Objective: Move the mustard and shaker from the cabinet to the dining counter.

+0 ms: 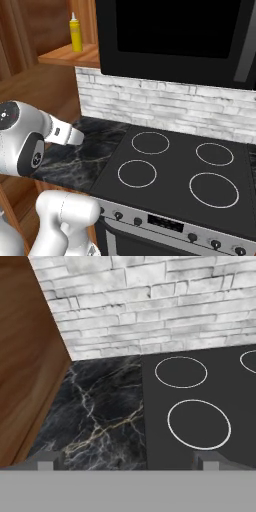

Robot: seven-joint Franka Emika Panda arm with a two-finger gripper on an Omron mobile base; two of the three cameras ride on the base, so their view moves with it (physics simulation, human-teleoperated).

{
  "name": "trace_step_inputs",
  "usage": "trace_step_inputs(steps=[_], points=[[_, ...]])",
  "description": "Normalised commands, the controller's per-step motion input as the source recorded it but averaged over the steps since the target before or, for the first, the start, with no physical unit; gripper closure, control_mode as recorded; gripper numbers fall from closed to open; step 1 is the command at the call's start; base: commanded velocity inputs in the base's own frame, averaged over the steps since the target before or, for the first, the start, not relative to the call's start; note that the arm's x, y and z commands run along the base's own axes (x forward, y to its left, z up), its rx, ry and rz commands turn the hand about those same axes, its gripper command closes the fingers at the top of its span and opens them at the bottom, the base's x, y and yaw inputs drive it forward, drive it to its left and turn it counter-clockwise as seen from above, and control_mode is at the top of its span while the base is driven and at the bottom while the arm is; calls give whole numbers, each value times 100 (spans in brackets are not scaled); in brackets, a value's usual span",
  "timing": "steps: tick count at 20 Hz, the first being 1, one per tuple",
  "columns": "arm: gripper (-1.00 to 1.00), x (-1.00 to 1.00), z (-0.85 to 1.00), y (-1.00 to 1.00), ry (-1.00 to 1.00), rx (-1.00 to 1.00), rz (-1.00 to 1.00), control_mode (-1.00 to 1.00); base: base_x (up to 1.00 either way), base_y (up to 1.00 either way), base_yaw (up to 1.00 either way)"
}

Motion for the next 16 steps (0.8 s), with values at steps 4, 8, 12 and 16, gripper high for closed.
trace_step_inputs(steps=[4, 8, 12, 16], points=[[-100, 0, 0, 0, 0, 0, 0, 100, 58, 0, 8], [-100, 0, 0, 0, 0, 0, 0, 100, 6, 0, 0], [-100, 0, 0, 0, 0, 0, 0, 100, 0, 2, 0], [-100, 0, 0, 0, 0, 0, 0, 100, 0, 2, 8]])
